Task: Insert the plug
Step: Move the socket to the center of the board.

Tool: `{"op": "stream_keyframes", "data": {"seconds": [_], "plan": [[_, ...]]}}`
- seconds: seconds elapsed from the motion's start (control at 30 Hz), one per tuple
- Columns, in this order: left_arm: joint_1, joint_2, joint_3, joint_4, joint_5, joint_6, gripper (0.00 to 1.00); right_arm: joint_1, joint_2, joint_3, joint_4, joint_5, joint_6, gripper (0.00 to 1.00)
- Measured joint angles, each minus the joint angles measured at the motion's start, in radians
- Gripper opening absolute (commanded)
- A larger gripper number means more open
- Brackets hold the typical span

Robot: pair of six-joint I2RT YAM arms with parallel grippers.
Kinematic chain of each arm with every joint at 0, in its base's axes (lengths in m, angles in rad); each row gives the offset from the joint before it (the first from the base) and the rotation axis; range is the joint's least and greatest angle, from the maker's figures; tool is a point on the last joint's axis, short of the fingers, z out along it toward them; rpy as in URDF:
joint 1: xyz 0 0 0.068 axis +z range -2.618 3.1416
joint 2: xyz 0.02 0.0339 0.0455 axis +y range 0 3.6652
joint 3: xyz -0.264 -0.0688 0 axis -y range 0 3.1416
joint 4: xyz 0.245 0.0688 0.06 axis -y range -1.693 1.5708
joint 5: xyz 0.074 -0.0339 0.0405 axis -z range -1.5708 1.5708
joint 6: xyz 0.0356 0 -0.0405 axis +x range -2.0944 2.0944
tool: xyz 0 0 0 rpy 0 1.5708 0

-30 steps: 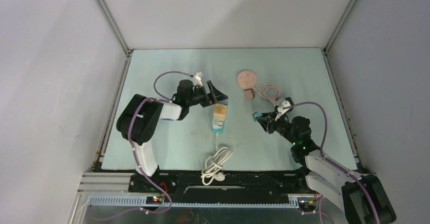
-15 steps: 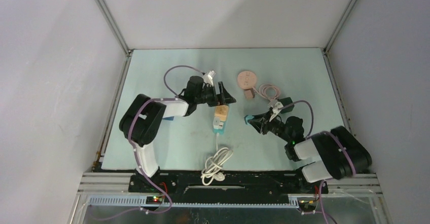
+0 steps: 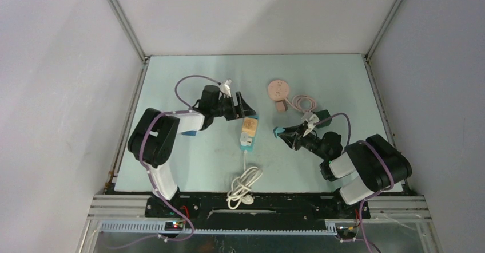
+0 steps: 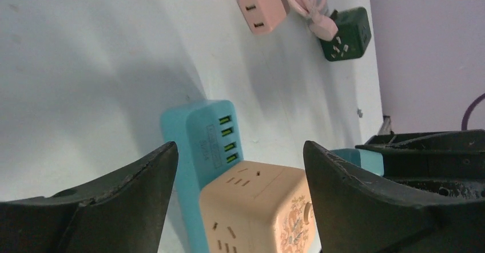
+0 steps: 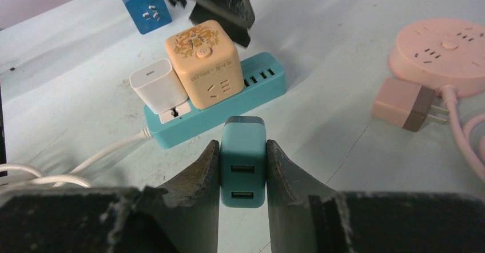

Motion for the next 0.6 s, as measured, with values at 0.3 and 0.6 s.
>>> {"op": "stream_keyframes", "data": {"seconds": [0.3, 0.6], "plan": [[-0.087, 0.101, 0.039, 0.050, 0.082, -0.059, 0.77, 0.000, -0.039, -0.029, 0.009, 0.018, -0.002, 0.00], [-0.109, 0.118, 0.082, -0.006, 0.076, -0.034, 0.88, 0.014, -0.037, -0.042, 0.010, 0.021, -0.054, 0.00]]}}
